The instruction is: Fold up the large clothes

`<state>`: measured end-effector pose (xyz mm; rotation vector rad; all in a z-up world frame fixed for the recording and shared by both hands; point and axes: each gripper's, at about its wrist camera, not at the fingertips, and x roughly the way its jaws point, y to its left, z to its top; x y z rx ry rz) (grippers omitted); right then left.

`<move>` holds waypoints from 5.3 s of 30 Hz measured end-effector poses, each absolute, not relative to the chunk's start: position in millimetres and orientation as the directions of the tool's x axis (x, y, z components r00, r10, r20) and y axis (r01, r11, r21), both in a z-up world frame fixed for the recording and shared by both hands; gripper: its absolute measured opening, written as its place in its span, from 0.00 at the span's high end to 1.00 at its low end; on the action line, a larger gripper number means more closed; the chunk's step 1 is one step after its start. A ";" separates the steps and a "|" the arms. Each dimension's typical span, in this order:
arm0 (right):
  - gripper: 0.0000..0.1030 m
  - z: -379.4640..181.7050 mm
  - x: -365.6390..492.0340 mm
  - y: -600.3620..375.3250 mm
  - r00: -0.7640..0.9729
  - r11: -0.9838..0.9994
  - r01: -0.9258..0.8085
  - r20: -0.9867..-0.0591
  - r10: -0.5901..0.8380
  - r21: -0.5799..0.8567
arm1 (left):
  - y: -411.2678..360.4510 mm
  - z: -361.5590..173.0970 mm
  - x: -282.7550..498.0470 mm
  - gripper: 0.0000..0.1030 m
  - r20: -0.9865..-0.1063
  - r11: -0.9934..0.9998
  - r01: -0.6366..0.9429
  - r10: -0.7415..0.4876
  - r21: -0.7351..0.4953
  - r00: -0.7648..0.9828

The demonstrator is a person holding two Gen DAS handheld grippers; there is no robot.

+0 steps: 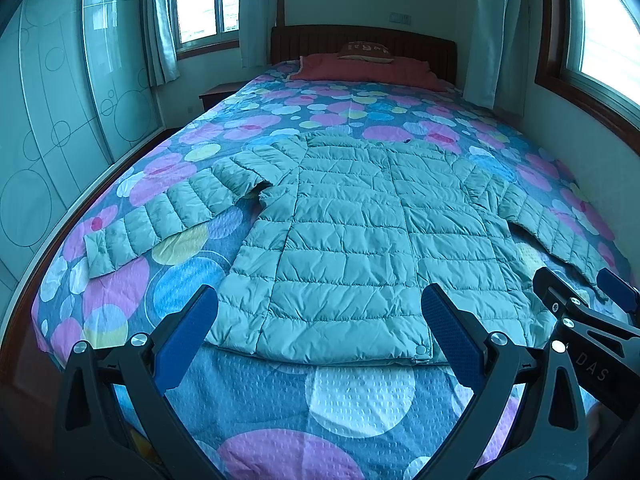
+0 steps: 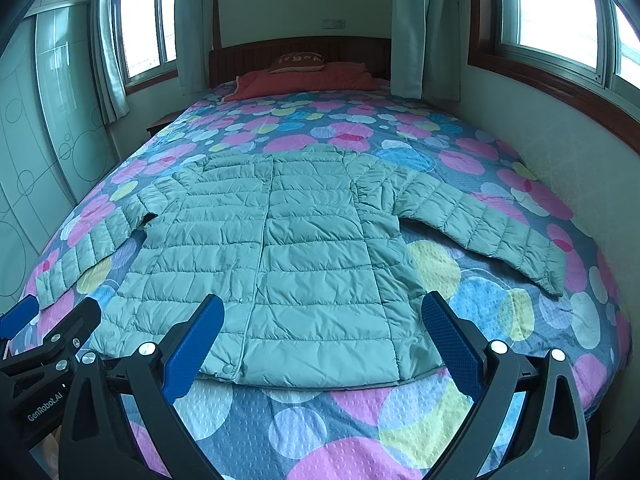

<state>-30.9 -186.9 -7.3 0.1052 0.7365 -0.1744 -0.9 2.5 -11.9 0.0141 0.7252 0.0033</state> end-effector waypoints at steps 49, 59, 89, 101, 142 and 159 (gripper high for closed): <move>0.35 -172.1 -17.6 -508.8 0.759 0.296 0.649 -0.625 -0.183 0.701 | 249.1 -149.2 123.5 0.22 -0.833 0.654 -0.733 0.291 -0.185 0.470; 0.37 -176.5 -33.5 -532.1 0.796 0.200 0.585 -0.510 -0.326 0.786 | 249.6 -153.8 115.9 0.22 -0.780 0.635 -0.753 0.379 -0.172 0.497; 0.89 -55.8 182.3 -349.5 0.876 0.853 0.196 -0.478 0.070 0.483 | 260.6 -168.3 135.9 0.07 -0.788 0.667 -0.744 0.437 -0.041 0.435; 0.89 -95.4 257.6 -181.6 0.734 0.916 -0.079 -0.599 0.321 0.393 | 257.5 -172.5 140.8 0.02 -0.788 0.675 -0.738 0.449 -0.010 0.421; 0.92 -134.2 281.5 -171.5 0.609 0.924 -0.040 -0.724 0.323 0.379 | 257.6 -175.7 141.8 0.02 -0.785 0.676 -0.737 0.457 0.002 0.417; 0.92 -159.6 285.1 -73.8 0.390 0.849 -0.287 -0.756 0.526 0.443 | 257.0 -175.5 141.8 0.02 -0.784 0.676 -0.737 0.459 0.004 0.417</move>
